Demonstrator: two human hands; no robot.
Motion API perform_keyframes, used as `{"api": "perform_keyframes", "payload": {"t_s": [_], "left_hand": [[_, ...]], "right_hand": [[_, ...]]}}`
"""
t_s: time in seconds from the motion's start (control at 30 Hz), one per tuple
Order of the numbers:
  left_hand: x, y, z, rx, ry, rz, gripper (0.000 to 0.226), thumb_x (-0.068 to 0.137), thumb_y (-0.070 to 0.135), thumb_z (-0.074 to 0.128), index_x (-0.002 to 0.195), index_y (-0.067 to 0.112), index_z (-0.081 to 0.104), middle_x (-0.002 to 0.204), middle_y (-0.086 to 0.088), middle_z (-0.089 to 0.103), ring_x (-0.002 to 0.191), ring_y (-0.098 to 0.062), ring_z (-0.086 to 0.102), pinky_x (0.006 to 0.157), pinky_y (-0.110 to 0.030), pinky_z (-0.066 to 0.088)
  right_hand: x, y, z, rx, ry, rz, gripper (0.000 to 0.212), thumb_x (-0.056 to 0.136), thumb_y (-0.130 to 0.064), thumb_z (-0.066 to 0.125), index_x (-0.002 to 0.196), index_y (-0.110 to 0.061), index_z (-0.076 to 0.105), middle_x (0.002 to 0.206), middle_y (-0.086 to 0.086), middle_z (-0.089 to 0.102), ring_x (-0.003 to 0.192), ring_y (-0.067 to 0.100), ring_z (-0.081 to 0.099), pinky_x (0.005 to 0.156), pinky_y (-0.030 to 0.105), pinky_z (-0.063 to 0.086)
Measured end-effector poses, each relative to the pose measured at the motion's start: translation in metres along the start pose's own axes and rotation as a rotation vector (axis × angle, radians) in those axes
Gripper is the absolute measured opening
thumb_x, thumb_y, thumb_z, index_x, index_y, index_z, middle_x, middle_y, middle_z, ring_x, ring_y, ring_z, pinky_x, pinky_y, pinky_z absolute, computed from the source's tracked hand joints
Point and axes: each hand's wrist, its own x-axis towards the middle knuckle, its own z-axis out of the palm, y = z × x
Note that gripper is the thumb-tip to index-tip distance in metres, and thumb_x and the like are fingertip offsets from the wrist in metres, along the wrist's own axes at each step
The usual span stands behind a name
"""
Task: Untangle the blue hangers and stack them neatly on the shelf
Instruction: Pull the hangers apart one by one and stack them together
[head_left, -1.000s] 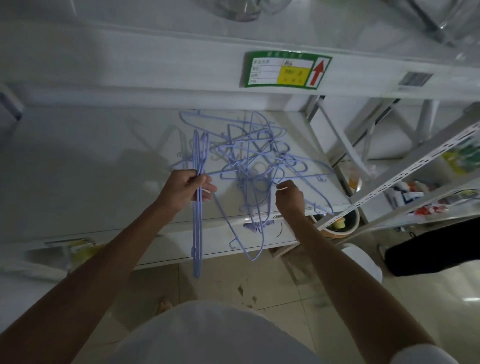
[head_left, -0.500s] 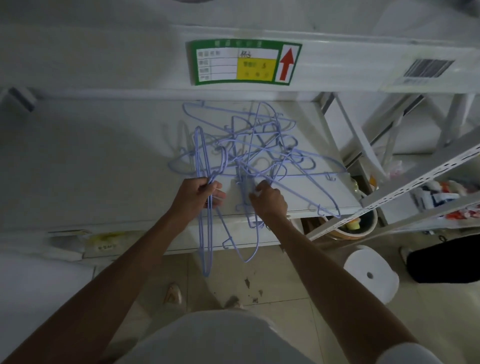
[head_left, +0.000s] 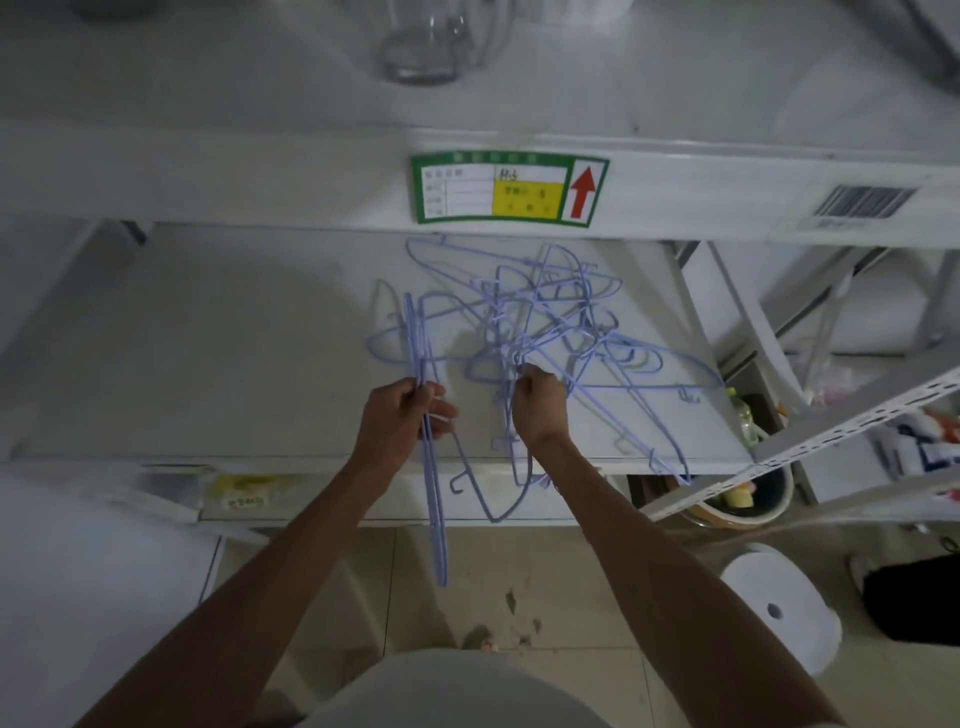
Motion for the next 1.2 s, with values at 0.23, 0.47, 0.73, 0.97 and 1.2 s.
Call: {"api": "perform_keyframes", "payload": {"t_s": [0.23, 0.47, 0.73, 0.97, 1.2], "left_hand": [[0.004, 0.005, -0.029, 0.034, 0.036, 0.017, 0.027, 0.106, 0.016, 0.048, 0.104, -0.004, 0.066, 0.076, -0.008, 0.076, 0.06, -0.022, 0.073, 0.057, -0.027, 0.059], [0.01, -0.005, -0.035, 0.078, -0.004, -0.015, 0.028, 0.105, 0.01, 0.047, 0.11, -0.011, 0.064, 0.085, -0.023, 0.072, 0.059, -0.021, 0.071, 0.057, -0.027, 0.059], [0.015, -0.003, -0.011, 0.05, 0.011, -0.043, 0.027, 0.105, 0.007, 0.046, 0.111, -0.015, 0.061, 0.09, -0.028, 0.071, 0.057, -0.019, 0.071, 0.06, -0.03, 0.058], [0.011, -0.006, -0.018, 0.025, 0.075, -0.031, 0.03, 0.106, 0.014, 0.046, 0.113, -0.011, 0.061, 0.096, -0.025, 0.074, 0.064, -0.026, 0.072, 0.064, -0.033, 0.059], [0.007, -0.007, -0.029, 0.01, 0.109, -0.038, 0.03, 0.106, 0.014, 0.044, 0.114, -0.009, 0.062, 0.097, -0.025, 0.074, 0.071, -0.032, 0.071, 0.064, -0.031, 0.059]], "right_hand": [[0.005, 0.003, 0.0, 0.455, -0.003, 0.2, 0.038, 0.107, -0.006, 0.037, 0.11, 0.018, 0.066, 0.039, -0.015, 0.043, 0.037, 0.003, 0.041, 0.046, 0.02, 0.034], [0.017, 0.006, -0.013, 0.838, -0.103, 0.177, 0.03, 0.108, -0.003, 0.037, 0.121, 0.006, 0.062, 0.049, -0.014, 0.03, 0.037, 0.003, 0.028, 0.04, 0.013, 0.028], [0.038, 0.031, -0.036, 0.335, -0.13, -0.029, 0.033, 0.106, -0.007, 0.04, 0.124, -0.002, 0.067, 0.053, 0.0, 0.041, 0.046, 0.016, 0.038, 0.05, 0.026, 0.033], [0.041, 0.052, -0.062, 0.097, -0.176, -0.153, 0.03, 0.104, -0.005, 0.046, 0.12, -0.005, 0.071, 0.054, -0.002, 0.049, 0.042, 0.002, 0.045, 0.049, 0.015, 0.035], [0.043, 0.054, -0.071, 0.761, -0.361, 0.081, 0.03, 0.108, 0.002, 0.036, 0.126, 0.014, 0.057, 0.051, -0.011, 0.028, 0.037, 0.003, 0.022, 0.039, 0.014, 0.022]]}}
